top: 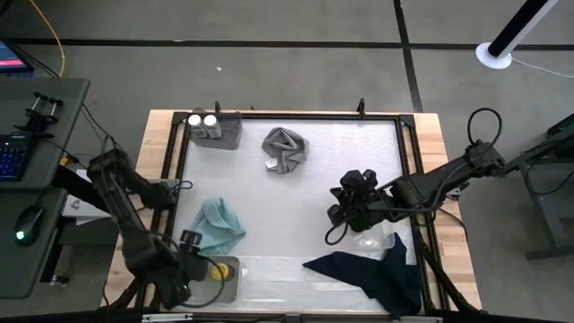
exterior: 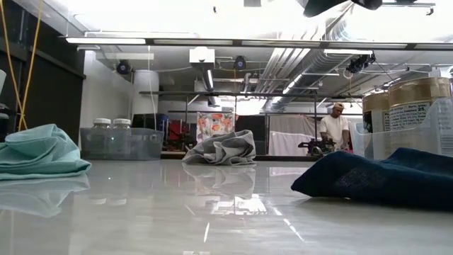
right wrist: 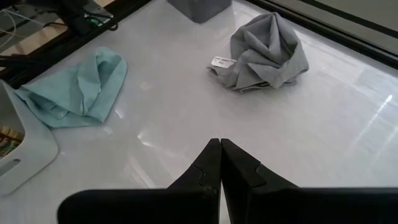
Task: Sort spices by type
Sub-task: Put the yellow seasoning bottle into the gray bin, then return to Home Position
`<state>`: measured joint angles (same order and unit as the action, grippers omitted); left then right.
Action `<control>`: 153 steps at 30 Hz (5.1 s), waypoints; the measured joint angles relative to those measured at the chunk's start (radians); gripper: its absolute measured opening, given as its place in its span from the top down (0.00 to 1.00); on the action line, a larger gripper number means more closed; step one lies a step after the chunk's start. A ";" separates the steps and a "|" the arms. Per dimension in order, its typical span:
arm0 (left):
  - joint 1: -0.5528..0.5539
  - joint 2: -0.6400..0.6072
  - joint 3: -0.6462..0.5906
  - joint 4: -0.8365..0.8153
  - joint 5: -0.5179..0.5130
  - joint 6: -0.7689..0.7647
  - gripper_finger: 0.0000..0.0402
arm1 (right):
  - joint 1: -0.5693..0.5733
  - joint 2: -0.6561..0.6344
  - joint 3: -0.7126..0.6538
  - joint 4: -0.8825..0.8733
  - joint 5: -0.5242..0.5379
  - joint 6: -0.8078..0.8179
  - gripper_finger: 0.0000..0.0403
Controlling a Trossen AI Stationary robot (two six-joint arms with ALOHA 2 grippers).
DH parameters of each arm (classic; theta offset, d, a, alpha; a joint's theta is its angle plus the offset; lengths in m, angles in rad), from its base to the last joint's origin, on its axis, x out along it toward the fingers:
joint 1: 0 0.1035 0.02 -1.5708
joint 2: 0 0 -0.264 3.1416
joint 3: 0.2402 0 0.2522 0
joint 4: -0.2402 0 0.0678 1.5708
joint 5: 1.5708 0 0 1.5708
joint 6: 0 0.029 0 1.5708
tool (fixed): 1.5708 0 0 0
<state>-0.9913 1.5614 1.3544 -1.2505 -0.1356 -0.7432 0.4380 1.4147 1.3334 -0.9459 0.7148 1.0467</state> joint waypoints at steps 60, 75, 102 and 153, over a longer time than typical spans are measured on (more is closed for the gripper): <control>0.121 0.130 -0.088 0.281 0.012 0.096 0.43 | -0.028 0.000 0.000 0.000 -0.061 -0.060 1.00; 0.141 0.094 -0.111 0.349 0.050 0.074 0.43 | -0.028 0.000 0.000 0.000 -0.069 -0.067 1.00; 0.294 -0.223 -0.043 0.140 -0.210 0.192 0.22 | -0.031 -0.004 0.000 0.003 -0.072 -0.124 1.00; 0.999 -1.523 -1.344 1.353 0.001 0.374 1.00 | -0.045 -0.226 -0.154 0.096 -0.206 -0.056 1.00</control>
<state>0.0074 0.0387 0.0105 0.1026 -0.1351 -0.3691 0.3930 1.1882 1.1795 -0.8495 0.5086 0.9905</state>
